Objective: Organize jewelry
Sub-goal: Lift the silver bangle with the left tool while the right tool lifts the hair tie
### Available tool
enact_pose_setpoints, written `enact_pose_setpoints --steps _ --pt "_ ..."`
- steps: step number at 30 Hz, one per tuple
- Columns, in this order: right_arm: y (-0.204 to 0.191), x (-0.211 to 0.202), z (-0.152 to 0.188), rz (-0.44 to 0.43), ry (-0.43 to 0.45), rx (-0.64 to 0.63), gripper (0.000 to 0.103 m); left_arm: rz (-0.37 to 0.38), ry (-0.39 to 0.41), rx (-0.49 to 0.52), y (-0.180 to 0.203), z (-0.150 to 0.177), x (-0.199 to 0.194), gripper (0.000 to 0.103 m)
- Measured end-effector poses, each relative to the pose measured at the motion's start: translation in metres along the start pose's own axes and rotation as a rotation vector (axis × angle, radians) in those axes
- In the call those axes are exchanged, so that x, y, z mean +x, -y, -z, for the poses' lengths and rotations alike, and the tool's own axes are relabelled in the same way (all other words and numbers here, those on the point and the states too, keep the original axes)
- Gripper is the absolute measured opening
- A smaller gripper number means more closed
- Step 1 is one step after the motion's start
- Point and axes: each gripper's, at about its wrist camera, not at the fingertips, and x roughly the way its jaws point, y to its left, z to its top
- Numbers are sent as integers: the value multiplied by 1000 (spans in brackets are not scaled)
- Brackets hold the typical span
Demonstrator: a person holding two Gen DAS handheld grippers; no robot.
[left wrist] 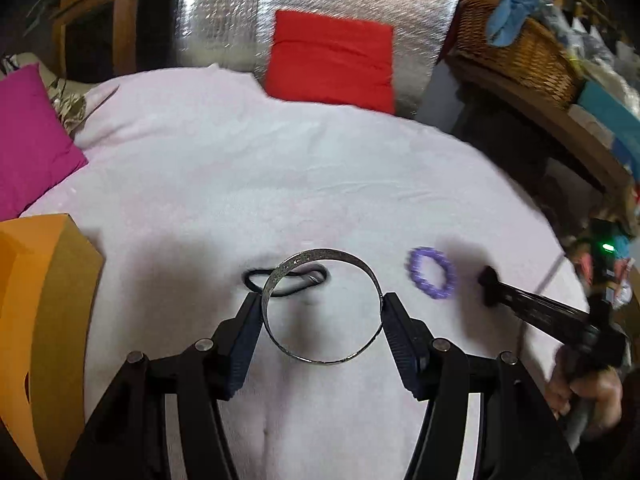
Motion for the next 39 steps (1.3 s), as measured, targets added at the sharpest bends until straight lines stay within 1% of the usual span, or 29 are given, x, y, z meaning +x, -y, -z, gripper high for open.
enact_pose_setpoints --steps 4,8,12,16,18,20,22,24,27,29,30,31,33,36,37,38,39 --pt "3 -9 2 8 13 -8 13 50 21 54 8 7 -17 62" --pt "9 -23 3 -17 31 29 13 58 16 62 9 11 -20 62" --pt "5 -32 3 -65 45 64 13 26 0 33 5 12 -18 62" --pt "-7 -38 7 -95 54 53 13 -39 -24 17 5 14 -12 62" --pt "-14 -40 8 -99 54 36 13 -55 -30 8 3 15 -9 62" --pt "-14 -44 6 -88 72 27 13 -73 -36 5 2 16 -7 62" --pt "-6 -50 2 -80 99 46 13 -87 -44 6 1 17 -4 62" --pt "10 -48 -3 -58 92 89 14 -87 -56 13 2 17 -1 62" --pt "30 -38 -7 -32 52 145 17 -90 -62 24 6 16 2 62" --pt "35 -31 -8 -29 30 161 30 -82 -64 29 10 15 4 62" --pt "35 -27 -9 -27 25 166 39 -80 -65 31 11 15 4 62" --pt "34 -25 -9 -26 28 163 40 -79 -67 35 14 15 5 62" --pt "25 -21 -10 -18 34 128 40 -77 -69 47 18 15 6 62" --pt "9 -9 -8 36 17 51 39 -75 -73 59 22 15 7 62" --pt "4 -3 -7 61 6 25 34 -75 -74 64 23 15 7 62" --pt "0 4 -6 89 -9 0 30 -77 -74 69 24 15 7 62" --pt "-2 6 -5 109 -1 -22 28 -78 -74 71 23 16 7 62"
